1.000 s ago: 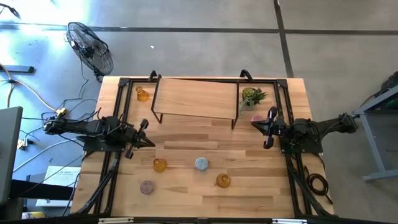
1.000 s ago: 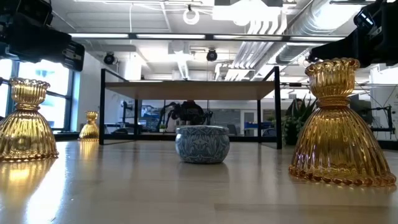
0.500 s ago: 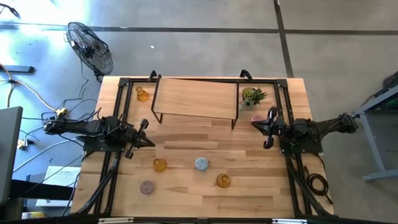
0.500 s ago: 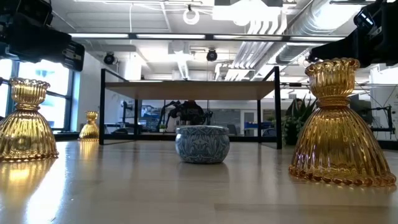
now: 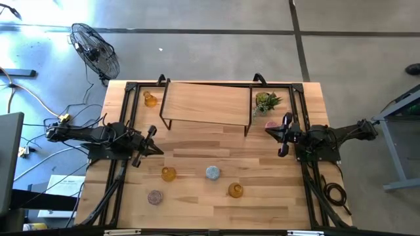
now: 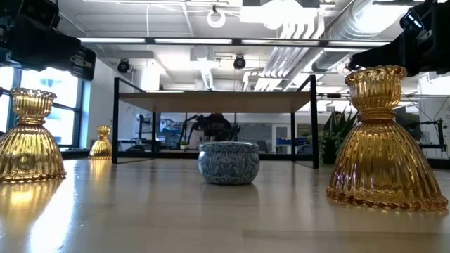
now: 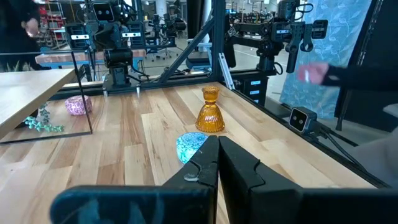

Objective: Pick & Place candle stick holders

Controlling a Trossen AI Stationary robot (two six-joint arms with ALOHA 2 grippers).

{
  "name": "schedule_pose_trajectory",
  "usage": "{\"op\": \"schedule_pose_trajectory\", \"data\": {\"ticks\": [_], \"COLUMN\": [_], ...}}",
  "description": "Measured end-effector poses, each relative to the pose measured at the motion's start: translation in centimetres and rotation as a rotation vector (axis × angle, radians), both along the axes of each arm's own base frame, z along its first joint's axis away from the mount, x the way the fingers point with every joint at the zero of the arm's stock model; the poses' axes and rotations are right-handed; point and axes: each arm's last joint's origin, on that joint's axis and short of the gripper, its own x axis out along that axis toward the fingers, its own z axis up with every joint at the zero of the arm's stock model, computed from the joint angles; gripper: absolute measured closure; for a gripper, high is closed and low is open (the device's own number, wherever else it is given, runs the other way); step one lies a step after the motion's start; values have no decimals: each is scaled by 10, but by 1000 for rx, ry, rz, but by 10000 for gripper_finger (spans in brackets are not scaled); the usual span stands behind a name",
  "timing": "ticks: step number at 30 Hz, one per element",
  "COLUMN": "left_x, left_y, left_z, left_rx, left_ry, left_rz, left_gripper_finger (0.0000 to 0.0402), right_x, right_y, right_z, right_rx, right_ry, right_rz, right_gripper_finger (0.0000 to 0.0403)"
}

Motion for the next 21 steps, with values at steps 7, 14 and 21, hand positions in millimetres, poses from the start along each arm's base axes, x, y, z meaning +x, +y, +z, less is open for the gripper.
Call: {"op": "schedule_pose_trajectory", "data": {"ticks": [7, 14, 21], "left_x": [0, 0, 0], "left_y": [0, 0, 0], "left_z": [0, 0, 0], "left_rx": [0, 0, 0], "left_ry": [0, 0, 0], "left_rz": [0, 0, 0], "left_gripper_finger": [396, 396, 396], "right_x": [0, 0, -1], "right_y": [0, 0, 0], "right_z": [0, 0, 6], "right_rx": [0, 4, 119], "right_ry": [0, -6, -94], "right_rz": [0, 0, 22], "right_gripper_finger": [391, 391, 391]}}
